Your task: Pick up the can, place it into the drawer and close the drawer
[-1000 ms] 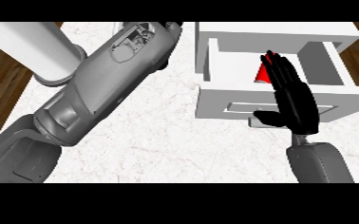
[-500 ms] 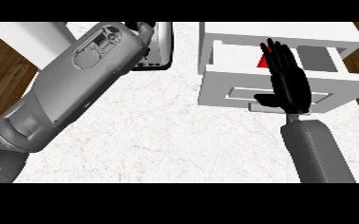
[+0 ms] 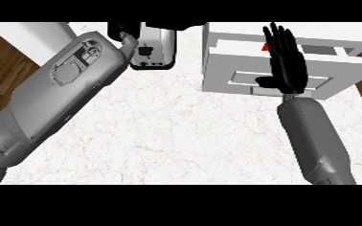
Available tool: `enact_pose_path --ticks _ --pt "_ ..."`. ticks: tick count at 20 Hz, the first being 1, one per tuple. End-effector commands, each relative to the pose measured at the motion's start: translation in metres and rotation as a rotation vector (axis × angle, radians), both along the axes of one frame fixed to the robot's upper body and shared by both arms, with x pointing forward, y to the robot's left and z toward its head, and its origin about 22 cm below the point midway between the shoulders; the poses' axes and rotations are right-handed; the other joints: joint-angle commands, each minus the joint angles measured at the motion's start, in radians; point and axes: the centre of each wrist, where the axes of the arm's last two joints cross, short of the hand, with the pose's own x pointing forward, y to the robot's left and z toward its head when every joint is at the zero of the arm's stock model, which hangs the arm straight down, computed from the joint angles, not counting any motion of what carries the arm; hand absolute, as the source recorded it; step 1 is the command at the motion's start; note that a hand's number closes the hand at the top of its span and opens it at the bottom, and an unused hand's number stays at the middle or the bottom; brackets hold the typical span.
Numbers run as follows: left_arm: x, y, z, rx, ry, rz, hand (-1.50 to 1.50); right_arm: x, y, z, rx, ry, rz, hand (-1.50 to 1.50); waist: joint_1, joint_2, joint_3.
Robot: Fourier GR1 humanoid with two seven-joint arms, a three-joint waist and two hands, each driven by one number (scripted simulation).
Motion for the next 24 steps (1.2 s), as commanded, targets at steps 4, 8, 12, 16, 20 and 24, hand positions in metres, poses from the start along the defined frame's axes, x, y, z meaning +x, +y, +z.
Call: enact_pose_path --ticks 4,8,12,16,20,24 --pt "-0.012 0.028 -0.015 0.0 0.021 0.008 -1.5 0.035 0.027 0.008 0.034 0.015 -0.028 -1.5 0.014 0.026 0.02" --pt "-0.023 0.029 -0.028 0.003 0.003 -0.009 -1.5 0.05 0.029 0.02 0.038 -0.01 -0.025 -1.5 0.019 0.032 0.021" --pt "-0.023 0.039 -0.029 0.012 0.013 0.006 -1.5 0.061 0.029 0.035 0.026 -0.024 -0.04 -1.5 0.014 0.039 0.021" --pt "-0.04 0.042 -0.038 0.011 0.038 -0.016 -1.5 0.063 0.031 0.033 0.039 -0.025 -0.048 -1.5 0.028 0.033 0.021" --pt "-0.039 0.053 -0.03 0.018 0.017 -0.021 -1.5 0.069 0.039 0.043 0.055 -0.028 -0.067 -1.5 0.044 0.044 0.021" --pt "-0.048 0.048 -0.041 0.021 0.009 -0.029 -1.5 0.078 0.047 0.066 0.078 -0.028 -0.051 -1.5 0.043 0.043 0.021"
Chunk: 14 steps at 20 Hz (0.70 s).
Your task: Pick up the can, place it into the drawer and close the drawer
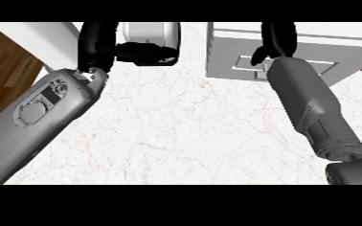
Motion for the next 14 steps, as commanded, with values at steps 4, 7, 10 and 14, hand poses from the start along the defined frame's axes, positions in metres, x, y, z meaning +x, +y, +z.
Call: enact_pose_path --ticks 4,7,10,14 --pt "-0.013 0.003 -0.014 -0.001 0.0 -0.01 -1.5 0.009 0.022 0.021 0.149 -0.065 0.075 -1.5 0.013 0.002 0.003" --pt "-0.009 0.015 -0.011 -0.013 -0.001 0.003 -1.5 0.012 0.038 0.032 0.28 -0.096 0.147 -1.5 0.006 0.001 0.003" --pt "-0.008 0.022 -0.013 0.0 0.004 0.013 -1.5 0.013 0.035 0.034 0.401 -0.11 0.155 -1.5 0.008 0.005 0.005" --pt "-0.015 0.033 -0.027 0.003 0.014 0.007 -1.5 0.017 0.047 0.047 0.511 -0.111 0.218 -1.5 0.0 -0.004 0.001"
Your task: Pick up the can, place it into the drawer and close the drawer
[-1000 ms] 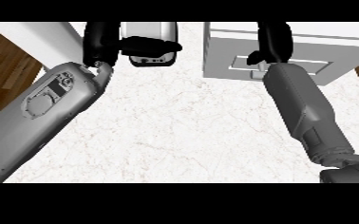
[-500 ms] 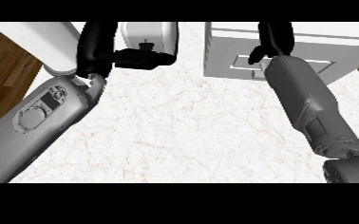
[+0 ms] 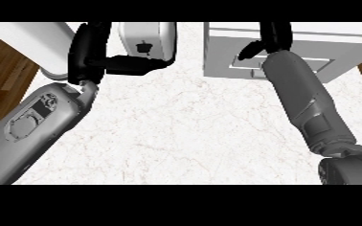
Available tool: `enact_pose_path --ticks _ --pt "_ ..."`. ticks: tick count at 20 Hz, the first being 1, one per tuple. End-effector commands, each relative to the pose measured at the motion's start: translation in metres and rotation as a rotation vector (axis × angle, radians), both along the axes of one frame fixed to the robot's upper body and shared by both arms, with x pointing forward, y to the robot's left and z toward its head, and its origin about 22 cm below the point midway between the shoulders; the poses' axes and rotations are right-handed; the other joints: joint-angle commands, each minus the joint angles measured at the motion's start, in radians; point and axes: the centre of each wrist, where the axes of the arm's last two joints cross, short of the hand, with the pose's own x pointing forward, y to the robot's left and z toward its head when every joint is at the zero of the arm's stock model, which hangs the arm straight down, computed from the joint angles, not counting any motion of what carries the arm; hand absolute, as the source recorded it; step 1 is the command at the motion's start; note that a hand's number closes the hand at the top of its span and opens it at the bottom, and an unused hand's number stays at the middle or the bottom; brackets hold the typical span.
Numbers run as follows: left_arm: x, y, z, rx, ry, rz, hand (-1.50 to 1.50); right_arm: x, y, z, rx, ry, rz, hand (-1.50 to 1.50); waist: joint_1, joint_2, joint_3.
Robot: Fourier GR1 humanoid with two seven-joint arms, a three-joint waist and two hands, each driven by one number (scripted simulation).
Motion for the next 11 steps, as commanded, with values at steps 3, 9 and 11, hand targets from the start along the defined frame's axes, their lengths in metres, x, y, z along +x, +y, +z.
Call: enact_pose_path --ticks 3,9,11 --pt "-0.009 0.0 -0.014 -0.012 0.004 -0.011 -1.5 0.009 0.036 0.028 0.363 -0.069 0.08 -1.5 0.001 -0.013 -0.002" --pt "-0.013 0.003 -0.013 -0.023 0.023 0.017 -1.5 0.008 0.038 0.026 0.552 -0.042 0.139 -1.5 -0.022 -0.021 -0.003" --pt "-0.005 0.018 -0.011 -0.009 0.001 0.033 -1.5 0.011 0.039 0.031 0.542 -0.04 0.124 -1.5 -0.011 -0.01 -0.004"
